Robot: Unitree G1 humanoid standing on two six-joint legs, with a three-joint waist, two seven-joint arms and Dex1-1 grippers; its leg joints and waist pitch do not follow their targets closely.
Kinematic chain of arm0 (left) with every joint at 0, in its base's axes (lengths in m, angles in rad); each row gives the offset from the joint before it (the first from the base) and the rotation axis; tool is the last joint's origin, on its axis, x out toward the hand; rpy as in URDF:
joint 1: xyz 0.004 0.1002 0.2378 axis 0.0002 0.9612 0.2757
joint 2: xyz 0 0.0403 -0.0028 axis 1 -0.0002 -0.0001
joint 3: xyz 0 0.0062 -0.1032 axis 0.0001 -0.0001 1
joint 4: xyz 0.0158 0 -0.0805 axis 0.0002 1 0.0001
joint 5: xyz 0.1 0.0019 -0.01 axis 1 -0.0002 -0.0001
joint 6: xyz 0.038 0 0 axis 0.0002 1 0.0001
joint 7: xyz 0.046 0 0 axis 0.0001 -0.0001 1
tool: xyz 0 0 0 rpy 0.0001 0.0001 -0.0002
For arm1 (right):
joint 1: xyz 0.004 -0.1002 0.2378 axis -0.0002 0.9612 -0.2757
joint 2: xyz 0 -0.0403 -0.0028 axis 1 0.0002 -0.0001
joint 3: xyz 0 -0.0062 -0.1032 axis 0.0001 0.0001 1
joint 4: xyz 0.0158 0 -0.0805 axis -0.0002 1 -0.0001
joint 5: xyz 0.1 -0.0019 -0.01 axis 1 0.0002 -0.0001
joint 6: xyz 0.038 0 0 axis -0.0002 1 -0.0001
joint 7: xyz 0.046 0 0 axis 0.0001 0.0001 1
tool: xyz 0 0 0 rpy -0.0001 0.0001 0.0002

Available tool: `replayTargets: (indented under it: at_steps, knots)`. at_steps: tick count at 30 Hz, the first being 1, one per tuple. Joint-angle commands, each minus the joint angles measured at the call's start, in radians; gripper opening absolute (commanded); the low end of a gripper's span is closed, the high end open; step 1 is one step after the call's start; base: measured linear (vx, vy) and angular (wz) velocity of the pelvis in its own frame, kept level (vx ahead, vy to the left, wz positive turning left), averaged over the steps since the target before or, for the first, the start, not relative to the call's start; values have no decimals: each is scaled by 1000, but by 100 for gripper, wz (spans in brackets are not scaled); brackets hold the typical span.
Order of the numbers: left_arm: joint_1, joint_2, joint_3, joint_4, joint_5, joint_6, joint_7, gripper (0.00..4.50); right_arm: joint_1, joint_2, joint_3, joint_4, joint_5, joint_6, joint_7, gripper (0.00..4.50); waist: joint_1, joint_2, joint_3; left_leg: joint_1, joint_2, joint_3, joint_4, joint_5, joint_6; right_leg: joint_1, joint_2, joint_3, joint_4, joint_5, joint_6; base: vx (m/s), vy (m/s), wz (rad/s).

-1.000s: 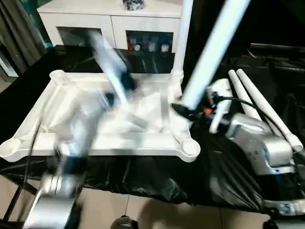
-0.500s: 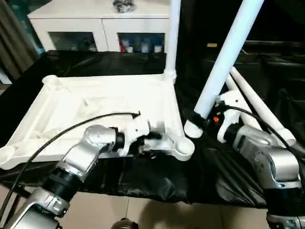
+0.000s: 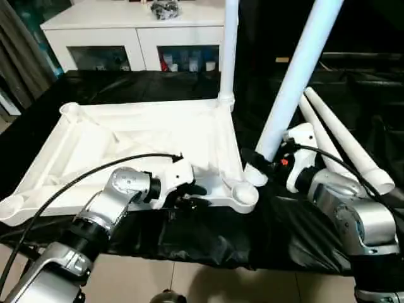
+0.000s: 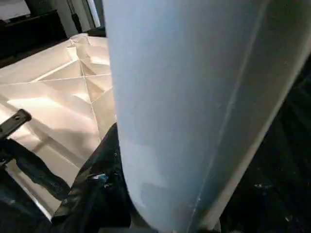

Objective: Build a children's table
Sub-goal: Insert table leg to table base

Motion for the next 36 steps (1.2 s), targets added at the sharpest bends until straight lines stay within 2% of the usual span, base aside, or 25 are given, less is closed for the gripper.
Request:
replayTargets:
  at_steps: [1, 2, 8, 9, 10, 13, 14, 15, 16, 17, 19, 21, 22, 23, 24, 25, 26, 28, 31, 36]
  knots:
    - [-17, 2, 0, 9, 13, -12, -10, 88, -1, -4, 6, -30, -2, 3, 2, 189, -2, -5, -70, 32, 54, -37, -77, -281, -36, 37, -65, 45, -76, -243, -171, 0, 0, 0]
    - [-17, 1, 5, 10, 9, -7, -18, 79, 0, -4, 9, -31, -1, 3, 3, 189, -2, -9, -70, 32, 55, -36, -78, -281, -34, 37, -65, 45, -76, -240, -174, 0, 0, 0]
    - [-18, 2, 6, 19, 17, -13, -31, 32, -8, -6, 23, -22, -3, 1, 12, 189, -1, -11, -69, 32, 55, -34, -76, -269, -25, 36, -67, 46, -76, -251, -176, 0, 0, 0]
    - [-16, 2, 9, 20, 18, -14, -36, 23, -8, -7, 27, -21, -2, 0, 13, 189, -1, -16, -69, 31, 54, -33, -76, -266, -22, 37, -67, 46, -78, -258, -173, 0, 0, 0]
    - [-12, 1, 13, 14, 14, -8, -39, 13, -9, -7, 30, -21, -2, 1, 15, 189, -1, -13, -69, 30, 55, -35, -76, -258, -21, 38, -68, 46, -76, -256, -172, 0, 0, 0]
    - [-4, -2, 23, -5, 4, 19, -32, 1, -11, -9, 33, -20, -3, 0, 20, 189, -6, -18, -70, 27, 55, -35, -76, -242, -14, 40, -67, 45, -72, -235, -179, 0, 0, 0]
    - [6, -4, 33, -36, -1, 78, -8, 0, -14, -10, 35, -14, -5, -3, 24, 189, -9, -21, -70, 26, 55, -33, -75, -233, -8, 40, -67, 46, -72, -224, -183, 0, 0, 0]
    - [6, -4, 33, -37, -1, 80, -8, 0, -15, -10, 35, -14, -5, -3, 24, 189, -9, -20, -71, 26, 56, -34, -75, -227, -9, 42, -68, 46, -68, -214, -188, 0, 0, 0]
    - [24, -16, 56, -91, -13, 183, 50, 0, -24, -10, 40, 5, -12, -14, 29, 189, -13, -25, -70, 26, 55, -31, -74, -222, -3, 41, -66, 45, -68, -212, -194, 0, 0, 0]
    - [24, -16, 56, -91, -13, 183, 50, 0, -24, -10, 40, 5, -12, -14, 29, 189, -14, -23, -68, 24, 55, -33, -73, -216, 4, 42, -68, 44, -69, -217, -200, 0, 0, 0]
    - [50, -38, 81, -143, -10, 253, 122, 0, -38, -15, 69, 33, -44, -45, 32, 189, -15, -26, -67, 24, 54, -31, -71, -213, 11, 40, -67, 44, -74, -241, -197, 0, 0, 0]
    - [57, -46, 86, -155, -4, 264, 147, 0, -43, -17, 81, 45, -60, -58, 29, 189, -19, -26, -66, 23, 53, -32, -71, -216, 9, 40, -66, 43, -76, -256, -191, 0, 0, 0]
    - [77, -66, 92, -194, 8, 289, 197, 0, -60, -11, 95, 82, -88, -111, 27, 189, -21, -38, -68, 23, 56, -32, -71, -215, 10, 42, -68, 44, -74, -257, -191, 0, 0, 0]
    - [84, -72, 92, -209, 12, 297, 207, 0, -66, -9, 99, 95, -96, -135, 30, 189, -19, -31, -66, 25, 55, -31, -69, -219, 12, 37, -68, 45, -79, -275, -186, 0, 0, 0]
    - [90, -75, 92, -224, 14, 307, 214, 0, -70, -8, 102, 106, -101, -152, 33, 189, -20, -31, -65, 25, 55, -31, -69, -219, 13, 38, -67, 45, -80, -279, -183, 0, 0, 0]
    - [97, -76, 89, -240, 14, 308, 215, 0, -81, -1, 96, 129, -100, -155, 28, 189, -19, -39, -65, 23, 53, -31, -70, -212, 19, 39, -65, 45, -79, -284, -177, 0, 0, 0]
    - [103, -76, 87, -254, 15, 315, 217, 0, -90, 3, 92, 147, -96, -152, 29, 189, -18, -43, -65, 23, 53, -32, -70, -205, 24, 40, -65, 44, -78, -285, -177, 0, 0, 0]
    - [112, -69, 75, -274, 27, 320, 221, 0, -101, 4, 93, 172, -95, -151, 36, 189, -16, -40, -64, 25, 54, -31, -70, -205, 25, 36, -62, 45, -79, -283, -174, 0, 0, 0]
    - [125, -53, 60, -285, 44, 321, 220, 0, -116, -1, 117, 214, -104, -169, 72, 189, -15, -40, -66, 24, 56, -33, -72, -210, 22, 37, -64, 44, -77, -267, -175, 0, 0, 0]
    - [135, -55, 87, -291, 13, 300, 212, 0, -128, -5, 142, 226, -83, -151, 141, 189, -15, -44, -65, 24, 54, -31, -71, -205, 26, 40, -63, 46, -75, -230, -184, 0, 0, 0]
